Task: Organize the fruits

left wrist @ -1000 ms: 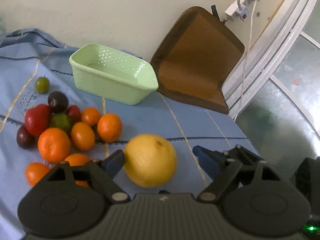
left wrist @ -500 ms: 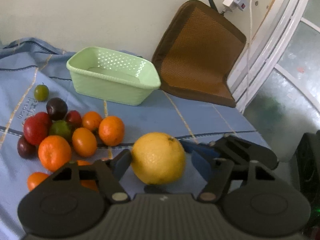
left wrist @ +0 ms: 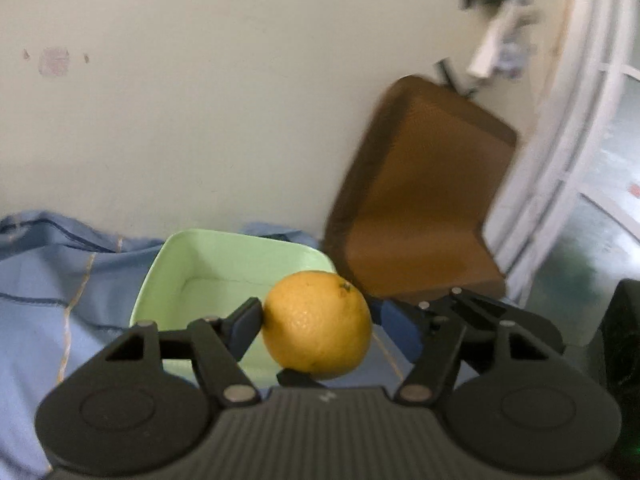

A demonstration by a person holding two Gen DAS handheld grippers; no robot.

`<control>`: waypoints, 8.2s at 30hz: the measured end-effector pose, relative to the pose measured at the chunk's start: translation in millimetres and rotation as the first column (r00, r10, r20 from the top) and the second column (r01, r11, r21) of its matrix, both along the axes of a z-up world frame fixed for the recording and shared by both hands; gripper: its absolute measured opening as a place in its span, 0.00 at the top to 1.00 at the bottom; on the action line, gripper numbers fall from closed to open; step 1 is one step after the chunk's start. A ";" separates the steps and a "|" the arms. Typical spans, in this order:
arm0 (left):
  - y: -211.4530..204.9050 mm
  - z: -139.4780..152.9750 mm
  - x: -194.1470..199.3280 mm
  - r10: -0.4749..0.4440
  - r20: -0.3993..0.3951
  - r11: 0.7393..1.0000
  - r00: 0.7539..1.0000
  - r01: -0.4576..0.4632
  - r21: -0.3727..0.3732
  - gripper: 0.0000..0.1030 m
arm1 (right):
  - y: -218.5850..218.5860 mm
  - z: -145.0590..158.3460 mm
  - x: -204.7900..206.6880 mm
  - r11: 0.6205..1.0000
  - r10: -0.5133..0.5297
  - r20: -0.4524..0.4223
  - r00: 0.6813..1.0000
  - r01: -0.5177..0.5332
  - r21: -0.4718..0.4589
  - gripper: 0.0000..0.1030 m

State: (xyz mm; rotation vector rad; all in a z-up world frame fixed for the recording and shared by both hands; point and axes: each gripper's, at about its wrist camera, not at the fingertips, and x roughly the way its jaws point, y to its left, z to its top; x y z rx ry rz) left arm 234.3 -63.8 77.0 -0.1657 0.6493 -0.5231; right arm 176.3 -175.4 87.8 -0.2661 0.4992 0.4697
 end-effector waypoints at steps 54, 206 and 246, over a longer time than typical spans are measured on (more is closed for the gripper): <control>128.3 -82.6 -144.7 0.127 -0.150 0.979 0.980 -0.149 -0.142 0.38 | 21.5 -37.3 -107.5 0.995 0.055 -0.227 0.972 -0.034 0.095 0.59; 119.6 -18.2 -66.6 0.215 0.004 0.971 0.977 -0.214 -0.106 0.52 | -39.7 -11.4 -7.5 0.941 -0.173 -0.049 0.984 0.179 0.288 0.57; 91.4 -72.1 -168.1 0.046 -0.070 0.993 0.996 -0.054 -0.106 0.69 | 14.9 -34.9 -115.5 0.997 0.021 -0.223 0.975 -0.006 0.071 0.72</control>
